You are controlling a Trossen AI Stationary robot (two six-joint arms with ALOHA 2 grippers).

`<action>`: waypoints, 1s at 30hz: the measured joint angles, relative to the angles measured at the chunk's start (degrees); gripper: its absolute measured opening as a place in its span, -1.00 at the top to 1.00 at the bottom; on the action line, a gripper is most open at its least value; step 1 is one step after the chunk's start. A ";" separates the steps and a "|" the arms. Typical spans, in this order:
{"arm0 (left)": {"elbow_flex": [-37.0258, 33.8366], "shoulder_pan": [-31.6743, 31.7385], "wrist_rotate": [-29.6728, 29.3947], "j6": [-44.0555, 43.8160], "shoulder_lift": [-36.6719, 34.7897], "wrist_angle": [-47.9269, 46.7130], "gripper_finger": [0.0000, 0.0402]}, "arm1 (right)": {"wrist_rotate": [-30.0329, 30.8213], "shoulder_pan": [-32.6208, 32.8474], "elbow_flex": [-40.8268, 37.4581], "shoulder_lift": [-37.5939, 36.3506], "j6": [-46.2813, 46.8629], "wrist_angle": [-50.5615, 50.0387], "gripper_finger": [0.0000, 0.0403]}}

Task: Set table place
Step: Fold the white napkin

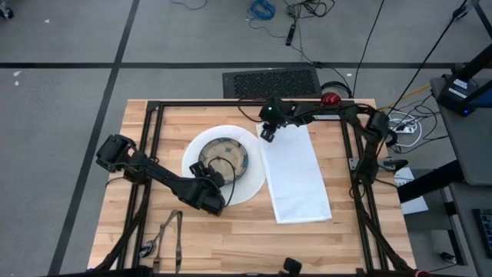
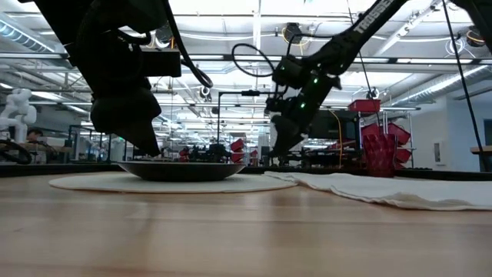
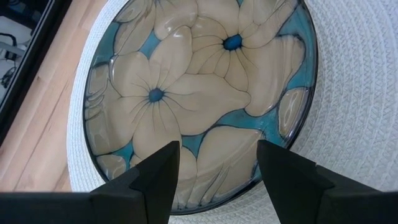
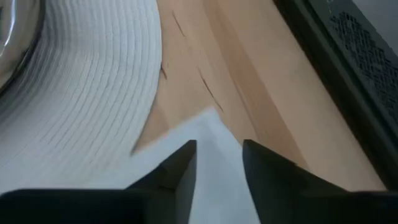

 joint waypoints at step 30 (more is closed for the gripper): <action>0.00 0.15 -2.37 3.16 0.00 6.26 0.00 | -0.87 -13.90 -4.04 -1.73 14.57 -14.27 0.27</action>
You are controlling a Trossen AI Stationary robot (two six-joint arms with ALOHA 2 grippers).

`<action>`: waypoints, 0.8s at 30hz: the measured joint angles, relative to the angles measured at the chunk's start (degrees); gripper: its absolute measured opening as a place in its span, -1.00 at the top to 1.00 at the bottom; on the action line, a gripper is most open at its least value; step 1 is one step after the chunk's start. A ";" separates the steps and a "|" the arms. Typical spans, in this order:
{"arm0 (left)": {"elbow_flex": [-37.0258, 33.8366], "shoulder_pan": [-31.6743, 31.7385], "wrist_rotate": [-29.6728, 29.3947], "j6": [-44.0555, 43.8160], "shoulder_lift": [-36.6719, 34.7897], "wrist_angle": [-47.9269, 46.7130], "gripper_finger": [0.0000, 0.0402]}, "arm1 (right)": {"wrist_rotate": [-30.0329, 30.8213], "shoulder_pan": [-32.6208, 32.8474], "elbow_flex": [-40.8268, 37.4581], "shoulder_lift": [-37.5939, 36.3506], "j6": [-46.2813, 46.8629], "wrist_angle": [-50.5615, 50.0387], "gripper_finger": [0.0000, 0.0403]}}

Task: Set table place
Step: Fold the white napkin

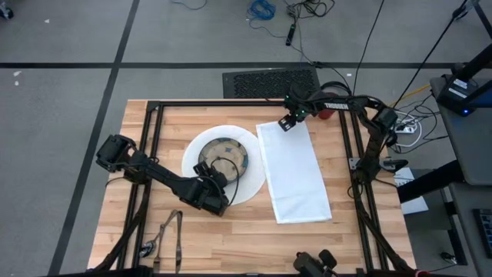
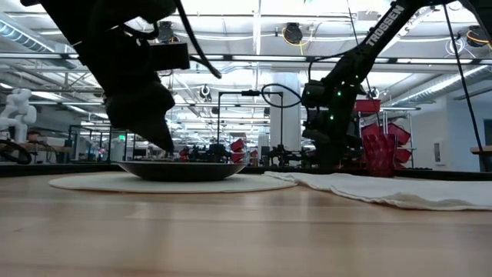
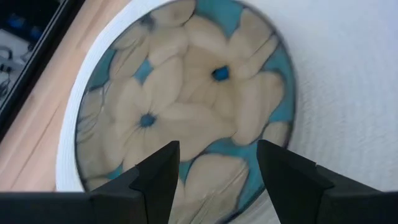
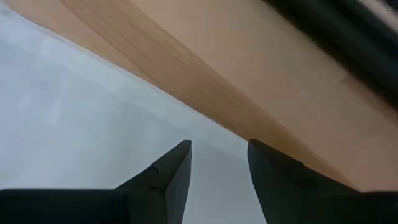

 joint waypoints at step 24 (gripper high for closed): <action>0.00 0.72 -0.39 4.11 0.00 9.46 0.00 | 6.25 -0.60 0.37 3.98 10.30 1.41 0.28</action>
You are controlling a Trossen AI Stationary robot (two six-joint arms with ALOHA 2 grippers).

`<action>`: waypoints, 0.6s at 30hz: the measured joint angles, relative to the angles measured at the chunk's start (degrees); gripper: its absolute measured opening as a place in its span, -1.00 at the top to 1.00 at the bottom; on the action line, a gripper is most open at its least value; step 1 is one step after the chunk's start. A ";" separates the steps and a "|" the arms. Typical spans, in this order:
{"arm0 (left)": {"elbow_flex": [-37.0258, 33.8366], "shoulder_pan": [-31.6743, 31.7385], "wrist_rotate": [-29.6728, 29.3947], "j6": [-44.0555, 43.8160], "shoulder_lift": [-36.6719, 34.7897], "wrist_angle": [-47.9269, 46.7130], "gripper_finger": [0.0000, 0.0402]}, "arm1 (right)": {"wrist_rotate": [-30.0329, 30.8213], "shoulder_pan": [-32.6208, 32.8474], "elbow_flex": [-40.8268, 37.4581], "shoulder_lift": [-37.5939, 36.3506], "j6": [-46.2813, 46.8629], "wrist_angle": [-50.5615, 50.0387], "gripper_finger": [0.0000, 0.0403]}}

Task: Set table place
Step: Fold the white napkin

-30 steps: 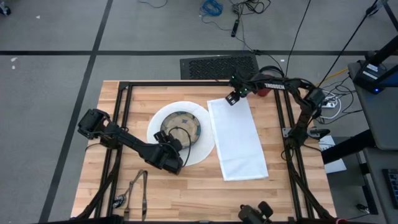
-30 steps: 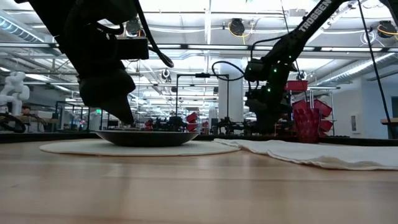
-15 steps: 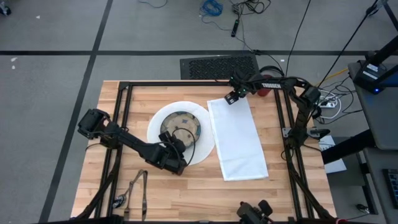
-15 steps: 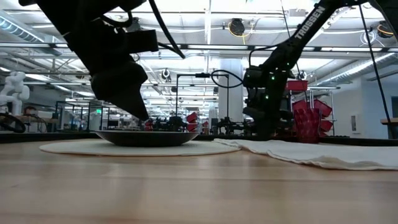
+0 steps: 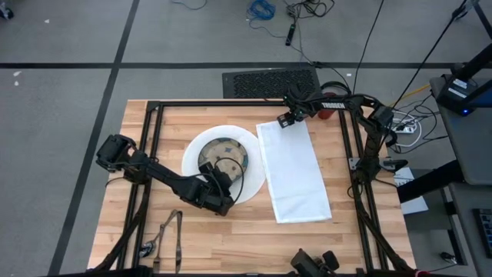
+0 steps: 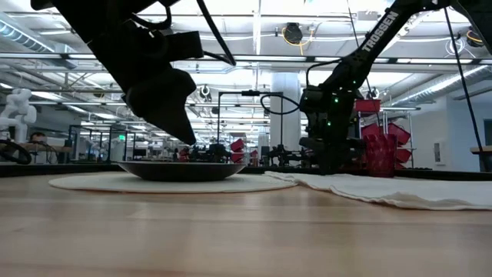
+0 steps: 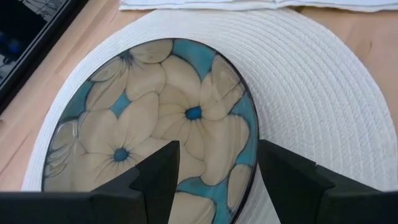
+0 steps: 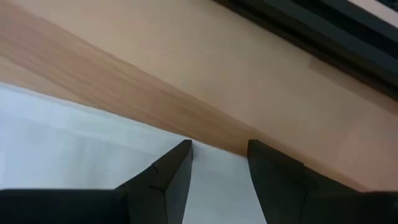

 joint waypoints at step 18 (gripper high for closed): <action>0.00 0.55 0.28 0.21 0.00 4.21 0.00 | 3.97 6.58 -0.13 -0.23 -2.18 -3.25 0.44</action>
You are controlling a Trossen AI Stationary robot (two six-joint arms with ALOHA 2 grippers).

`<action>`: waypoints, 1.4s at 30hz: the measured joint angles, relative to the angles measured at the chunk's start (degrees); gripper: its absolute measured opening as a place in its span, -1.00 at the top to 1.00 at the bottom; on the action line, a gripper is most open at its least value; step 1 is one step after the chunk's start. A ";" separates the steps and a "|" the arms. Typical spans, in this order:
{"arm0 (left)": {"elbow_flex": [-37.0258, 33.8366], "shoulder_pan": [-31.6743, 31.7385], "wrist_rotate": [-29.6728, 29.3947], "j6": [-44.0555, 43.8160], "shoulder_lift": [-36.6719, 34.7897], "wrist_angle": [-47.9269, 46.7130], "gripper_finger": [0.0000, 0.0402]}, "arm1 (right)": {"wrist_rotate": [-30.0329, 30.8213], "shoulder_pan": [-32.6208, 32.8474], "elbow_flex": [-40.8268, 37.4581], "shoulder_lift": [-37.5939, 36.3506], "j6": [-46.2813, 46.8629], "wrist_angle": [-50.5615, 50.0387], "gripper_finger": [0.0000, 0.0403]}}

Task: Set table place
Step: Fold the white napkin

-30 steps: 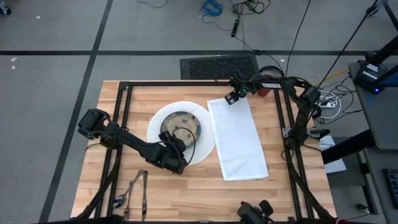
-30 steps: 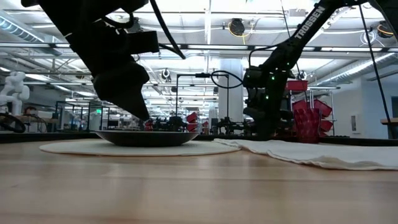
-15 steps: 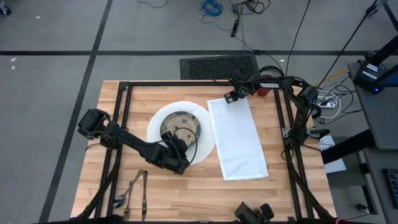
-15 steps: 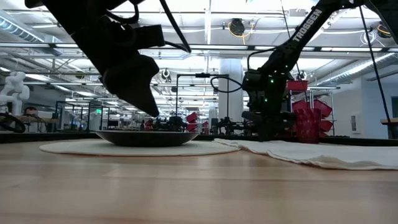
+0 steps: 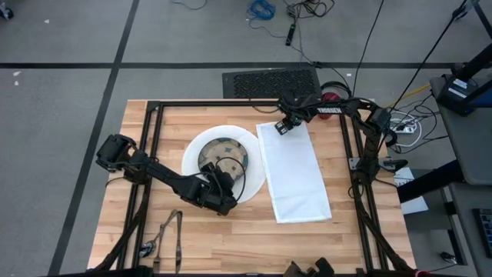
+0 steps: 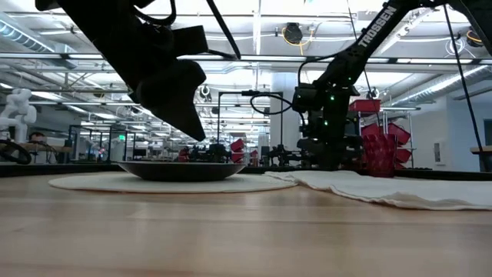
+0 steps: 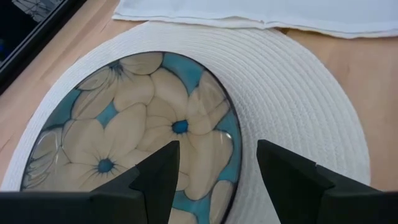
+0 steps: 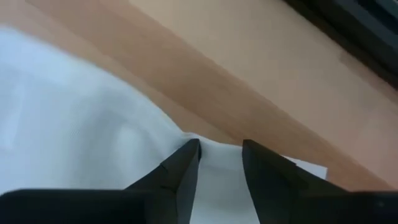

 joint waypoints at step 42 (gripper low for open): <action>0.00 0.61 -1.01 0.00 0.00 3.40 0.00 | 2.54 -6.68 -0.25 -3.67 7.67 -2.59 0.22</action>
